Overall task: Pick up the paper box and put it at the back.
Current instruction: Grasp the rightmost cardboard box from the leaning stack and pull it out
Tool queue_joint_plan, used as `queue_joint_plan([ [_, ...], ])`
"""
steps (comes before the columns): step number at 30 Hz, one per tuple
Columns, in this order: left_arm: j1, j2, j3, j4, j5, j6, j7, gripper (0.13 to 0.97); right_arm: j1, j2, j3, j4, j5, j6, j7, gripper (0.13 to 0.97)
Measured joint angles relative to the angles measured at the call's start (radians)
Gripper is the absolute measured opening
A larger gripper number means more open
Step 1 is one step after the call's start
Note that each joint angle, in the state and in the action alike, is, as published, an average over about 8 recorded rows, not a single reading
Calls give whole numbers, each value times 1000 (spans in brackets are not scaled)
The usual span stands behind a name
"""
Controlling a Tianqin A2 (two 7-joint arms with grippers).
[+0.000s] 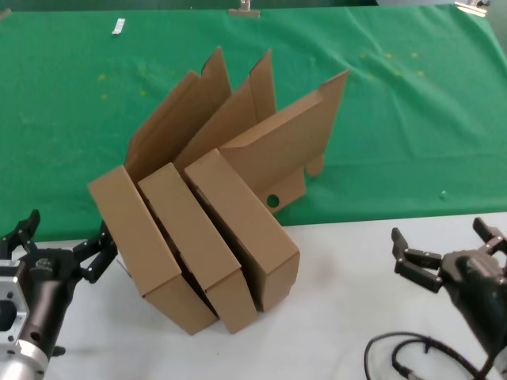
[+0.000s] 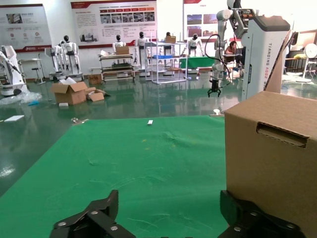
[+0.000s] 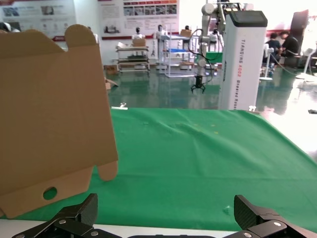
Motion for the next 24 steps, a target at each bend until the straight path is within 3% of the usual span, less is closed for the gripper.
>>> queue_joint_plan([
  [8, 0, 0, 0, 0, 0, 0, 0, 608, 147, 29, 130, -216, 125, -276, -219, 966],
  [12, 0, 0, 0, 0, 0, 0, 0, 558, 264, 112, 115, -381, 217, -454, -343, 966],
  [14, 0, 0, 0, 0, 0, 0, 0, 558, 321, 171, 62, -461, 272, -545, -392, 966],
  [19, 0, 0, 0, 0, 0, 0, 0, 433, 444, 325, -149, -619, 394, -775, -445, 966],
  [24, 0, 0, 0, 0, 0, 0, 0, 341, 568, 411, -366, -760, 418, -1001, -461, 966],
])
